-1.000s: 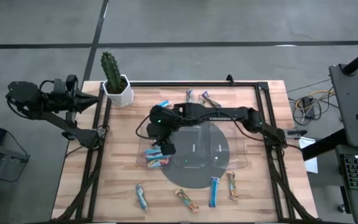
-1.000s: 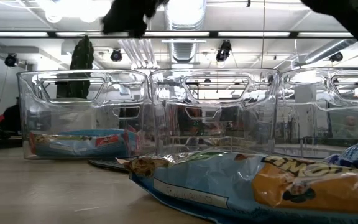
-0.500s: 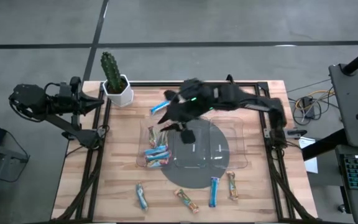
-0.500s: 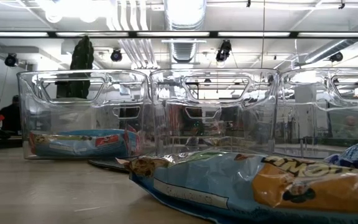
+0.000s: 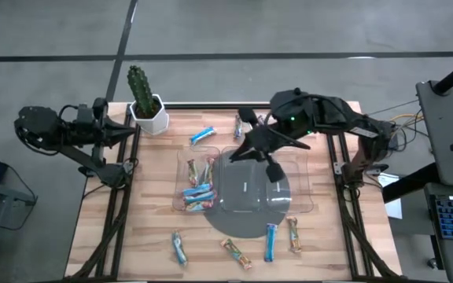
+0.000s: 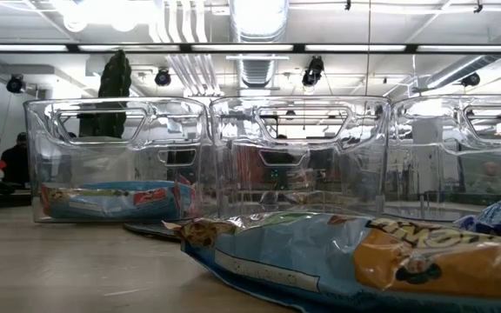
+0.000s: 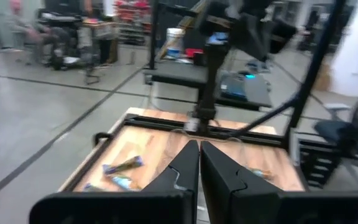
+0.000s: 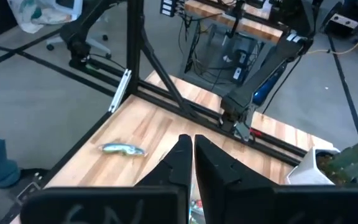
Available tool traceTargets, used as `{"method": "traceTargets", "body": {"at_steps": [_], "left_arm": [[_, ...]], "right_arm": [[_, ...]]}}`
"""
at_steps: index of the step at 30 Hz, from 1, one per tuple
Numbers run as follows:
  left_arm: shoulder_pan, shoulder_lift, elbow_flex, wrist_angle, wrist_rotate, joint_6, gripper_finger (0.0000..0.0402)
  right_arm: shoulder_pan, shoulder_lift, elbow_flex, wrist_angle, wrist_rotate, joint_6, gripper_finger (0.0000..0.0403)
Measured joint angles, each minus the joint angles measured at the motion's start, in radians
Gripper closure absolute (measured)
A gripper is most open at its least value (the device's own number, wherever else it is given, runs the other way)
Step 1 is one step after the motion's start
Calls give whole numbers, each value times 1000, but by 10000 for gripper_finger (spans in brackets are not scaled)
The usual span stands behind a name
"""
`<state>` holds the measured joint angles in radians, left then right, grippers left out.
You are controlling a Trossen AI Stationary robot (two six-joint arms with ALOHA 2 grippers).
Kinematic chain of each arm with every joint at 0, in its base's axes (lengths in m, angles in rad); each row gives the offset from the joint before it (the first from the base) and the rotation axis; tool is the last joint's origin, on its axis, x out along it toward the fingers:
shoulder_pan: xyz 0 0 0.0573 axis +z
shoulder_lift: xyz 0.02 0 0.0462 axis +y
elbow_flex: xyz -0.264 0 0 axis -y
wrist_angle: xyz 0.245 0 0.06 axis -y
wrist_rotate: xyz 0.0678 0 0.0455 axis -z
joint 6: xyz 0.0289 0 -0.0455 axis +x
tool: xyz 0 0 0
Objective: Pick and place Granola Bars by type
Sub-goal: Put the blue granola bar into the middle transparent bin
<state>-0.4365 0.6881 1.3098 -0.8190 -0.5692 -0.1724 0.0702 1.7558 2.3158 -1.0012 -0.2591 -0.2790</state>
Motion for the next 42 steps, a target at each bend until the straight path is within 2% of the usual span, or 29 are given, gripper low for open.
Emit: {"method": "traceTargets", "body": {"at_steps": [4,10,15,20,25,35,42], "left_arm": [[0,17,-3,21,59,16,402],[0,44,-4,26,81,18,402],[0,55,-4,26,80,18,402],[0,55,-5,45,80,18,402],[0,56,-5,45,80,18,402],[0,55,-5,45,79,14,402],[0,56,-5,45,78,13,402]], "right_arm": [[18,-54,-59,13,16,-1,394],[39,-170,-218,90,105,-6,394],[42,-335,-426,270,109,48,394],[46,-495,-664,429,181,120,394],[46,-624,-866,508,262,195,394],[52,-767,-1151,636,401,249,394],[52,-846,-1308,784,417,233,394]]}}
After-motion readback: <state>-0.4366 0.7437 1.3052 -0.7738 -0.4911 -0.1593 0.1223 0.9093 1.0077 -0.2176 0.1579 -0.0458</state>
